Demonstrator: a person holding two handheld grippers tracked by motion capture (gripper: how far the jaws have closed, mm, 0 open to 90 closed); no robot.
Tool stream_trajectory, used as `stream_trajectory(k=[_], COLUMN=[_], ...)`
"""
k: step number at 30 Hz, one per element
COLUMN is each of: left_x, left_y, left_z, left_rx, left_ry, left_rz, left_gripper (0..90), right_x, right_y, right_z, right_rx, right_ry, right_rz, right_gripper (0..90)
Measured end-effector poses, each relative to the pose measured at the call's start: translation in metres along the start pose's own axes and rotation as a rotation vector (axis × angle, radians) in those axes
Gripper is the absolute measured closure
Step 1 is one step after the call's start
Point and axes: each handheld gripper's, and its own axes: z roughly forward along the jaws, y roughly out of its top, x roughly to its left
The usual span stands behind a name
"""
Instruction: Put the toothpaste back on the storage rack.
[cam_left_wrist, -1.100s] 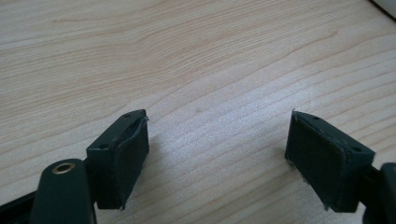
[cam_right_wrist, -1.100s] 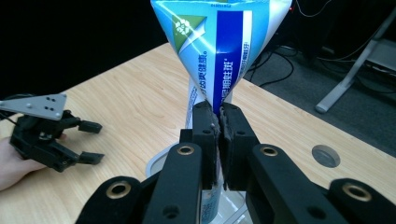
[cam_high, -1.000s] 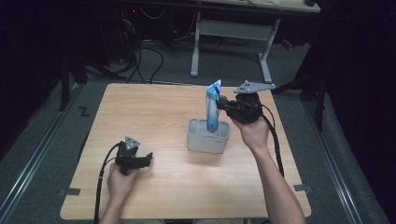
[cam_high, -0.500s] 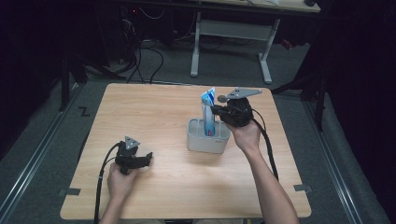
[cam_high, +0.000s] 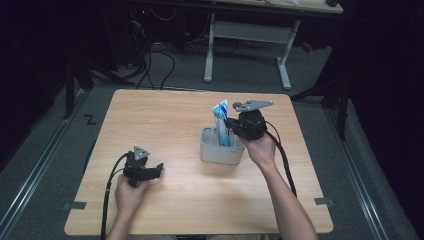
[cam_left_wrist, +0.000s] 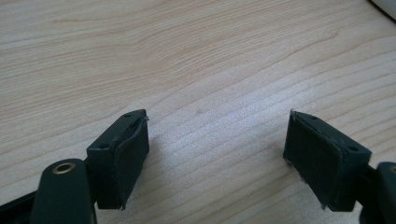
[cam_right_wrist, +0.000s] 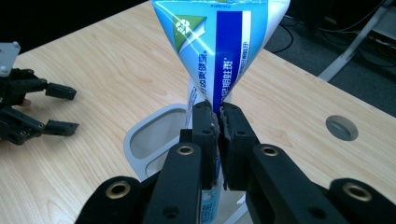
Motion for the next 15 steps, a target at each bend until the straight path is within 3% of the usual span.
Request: stream_trajectory(k=[15], left_x=[0.0], left_y=[0.0], left_z=[0.0], left_rx=[0.0], left_ry=[0.0], left_rz=[0.0], left_gripper=[22.3], right_x=[-0.002], right_y=[-0.013], right_z=[0.012], right_rx=[0.032], right_ry=[0.008], right_rz=[0.019], right_gripper=[85.2])
